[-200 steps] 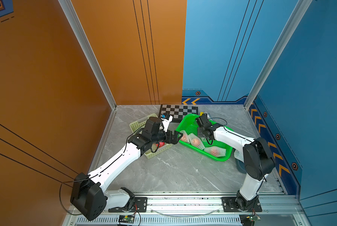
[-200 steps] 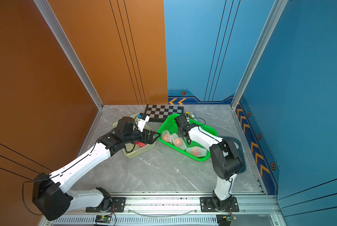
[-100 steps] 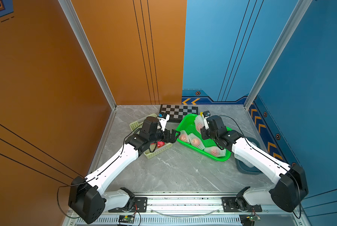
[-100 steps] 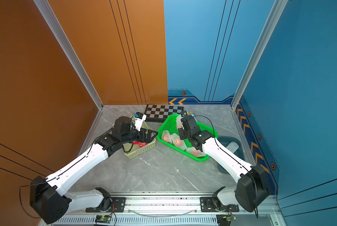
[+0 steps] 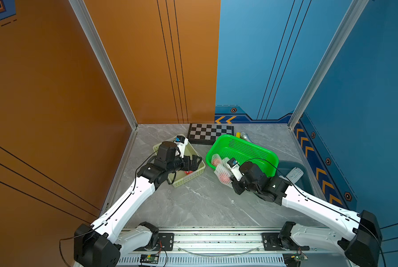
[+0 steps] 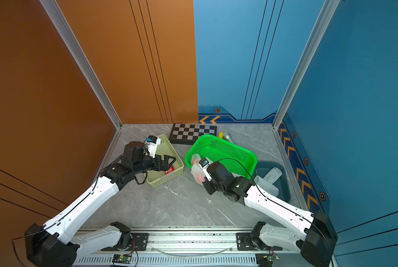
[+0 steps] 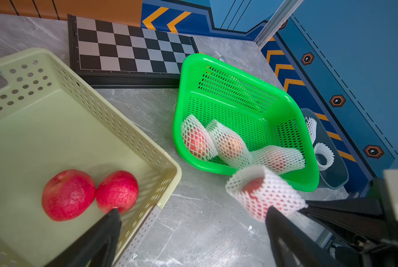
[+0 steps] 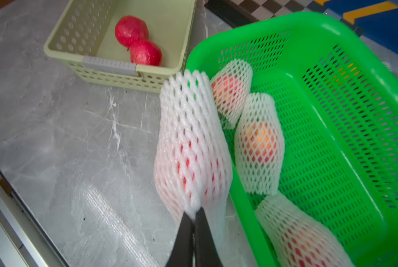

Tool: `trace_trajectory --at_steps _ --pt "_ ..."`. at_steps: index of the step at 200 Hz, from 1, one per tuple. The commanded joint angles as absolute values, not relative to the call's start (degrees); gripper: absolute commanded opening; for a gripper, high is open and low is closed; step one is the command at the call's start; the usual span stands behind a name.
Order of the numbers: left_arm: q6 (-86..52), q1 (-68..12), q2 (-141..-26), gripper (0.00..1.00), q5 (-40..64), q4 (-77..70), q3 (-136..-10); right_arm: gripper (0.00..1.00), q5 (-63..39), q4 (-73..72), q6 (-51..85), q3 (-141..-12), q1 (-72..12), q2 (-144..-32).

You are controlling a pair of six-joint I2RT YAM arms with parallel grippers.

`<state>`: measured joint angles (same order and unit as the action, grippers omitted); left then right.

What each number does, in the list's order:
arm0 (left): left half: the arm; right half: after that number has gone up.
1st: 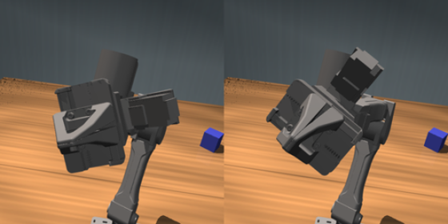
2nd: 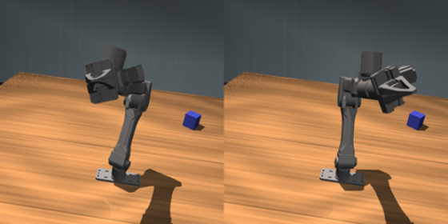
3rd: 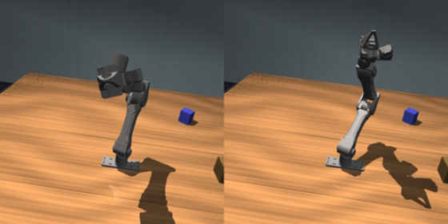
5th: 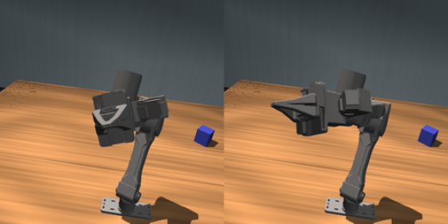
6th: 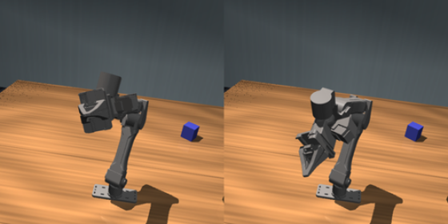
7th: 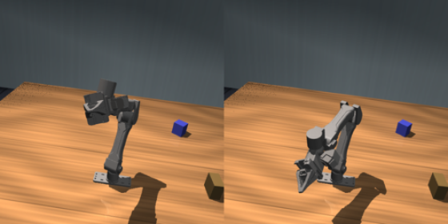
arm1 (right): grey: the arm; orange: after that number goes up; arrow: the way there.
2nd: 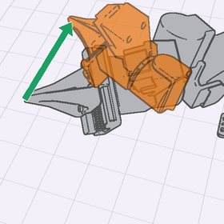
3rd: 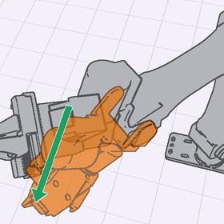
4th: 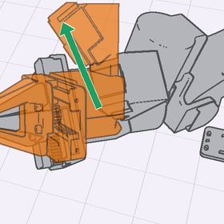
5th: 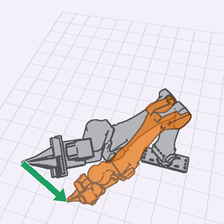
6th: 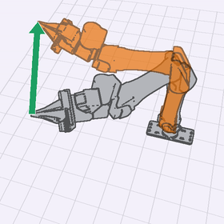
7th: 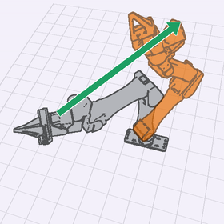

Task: Remove foam nets from apples
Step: Place the apple at the center of the board.

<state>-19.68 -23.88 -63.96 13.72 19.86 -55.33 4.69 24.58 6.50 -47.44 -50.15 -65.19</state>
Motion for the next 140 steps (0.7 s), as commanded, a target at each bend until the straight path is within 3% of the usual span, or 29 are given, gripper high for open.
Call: trace_trajectory --at_steps 1,109,130,140 --pt "-21.12 -23.79 -62.18 0.98 13.7 20.74 -53.49 0.0 6.45 25.93 10.85 -44.25 -53.15 -64.51" --pt "-25.9 -31.28 -53.04 0.98 6.99 18.93 -39.88 0.01 8.73 24.52 14.12 -43.38 -62.56 -72.52" --pt "-26.69 -31.35 -53.44 0.98 7.2 17.46 -38.86 0.12 7.71 25.12 12.63 -44.81 -63.07 -74.75" --pt "-26.81 -31.38 -53.42 0.98 7.78 16.55 -37.91 0.31 7.41 25.31 11.87 -45.0 -63.42 -75.15"
